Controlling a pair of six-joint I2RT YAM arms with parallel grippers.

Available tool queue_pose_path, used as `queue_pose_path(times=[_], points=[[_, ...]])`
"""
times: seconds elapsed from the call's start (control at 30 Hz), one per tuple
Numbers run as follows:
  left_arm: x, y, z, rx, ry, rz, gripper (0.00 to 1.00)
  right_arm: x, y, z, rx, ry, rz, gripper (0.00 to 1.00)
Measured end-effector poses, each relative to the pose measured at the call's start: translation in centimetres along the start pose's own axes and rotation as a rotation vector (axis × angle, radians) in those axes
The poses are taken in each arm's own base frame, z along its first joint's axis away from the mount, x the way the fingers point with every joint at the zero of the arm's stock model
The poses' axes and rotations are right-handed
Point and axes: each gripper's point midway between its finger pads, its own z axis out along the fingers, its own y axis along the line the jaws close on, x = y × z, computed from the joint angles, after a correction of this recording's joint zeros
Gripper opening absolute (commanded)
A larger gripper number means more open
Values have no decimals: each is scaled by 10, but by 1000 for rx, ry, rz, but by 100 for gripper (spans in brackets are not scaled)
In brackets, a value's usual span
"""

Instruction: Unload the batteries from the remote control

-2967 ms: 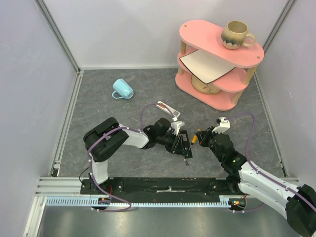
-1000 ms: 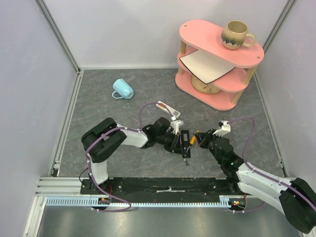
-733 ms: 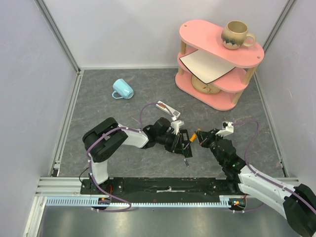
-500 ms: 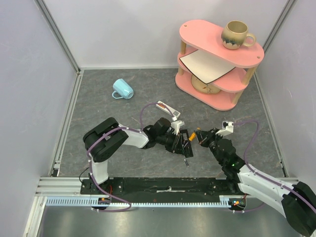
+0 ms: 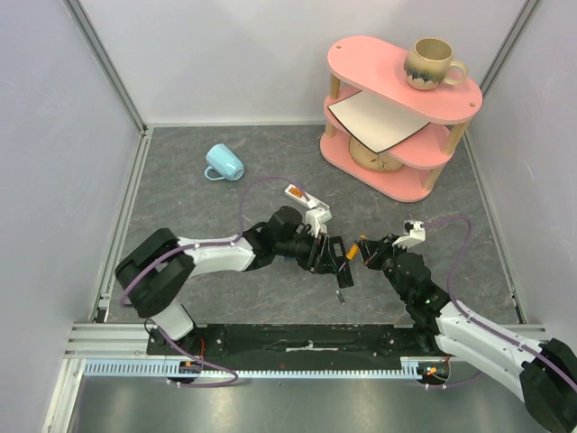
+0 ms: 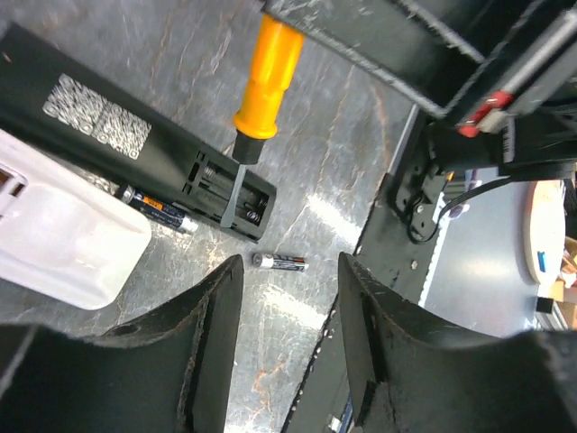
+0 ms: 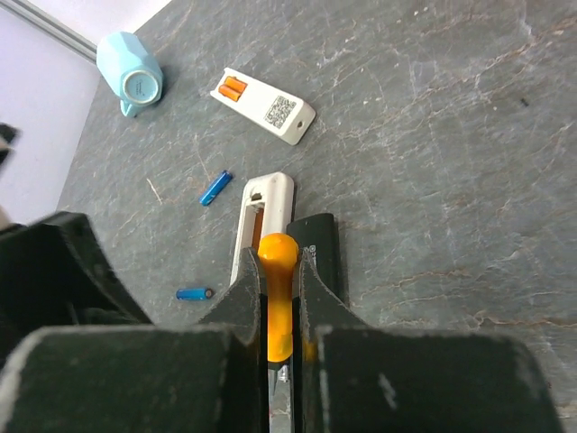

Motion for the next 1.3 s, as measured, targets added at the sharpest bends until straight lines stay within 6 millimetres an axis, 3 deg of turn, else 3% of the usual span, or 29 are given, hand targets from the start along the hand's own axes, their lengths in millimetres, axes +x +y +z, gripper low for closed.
queue_pose_path(times=[0.13, 0.27, 0.4, 0.57, 0.8, 1.0, 1.23, 1.3], points=[[-22, -9, -21, -5, -66, 37, 59, -13, 4, 0, 10, -29, -38, 0], [-34, 4, -38, -73, -106, 42, 62, -20, 7, 4, 28, -31, -79, 0], [-34, 36, -51, -217, -106, 21, 71, -17, 6, 8, 42, -12, -103, 0], [-42, 80, -69, -467, -74, 14, 73, -16, 4, 8, 51, -1, -121, 0], [-91, 118, -62, -658, -66, 26, 77, -19, 4, 4, 51, -4, -135, 0], [-138, 150, -50, -718, -70, -11, 79, -26, 4, -3, 49, -22, -146, 0], [-159, 202, -53, -752, -32, -117, 79, -31, 2, -8, 60, -39, -158, 0], [-157, 213, -51, -758, -14, -141, 79, -32, 1, -9, 64, -44, -162, 0]])
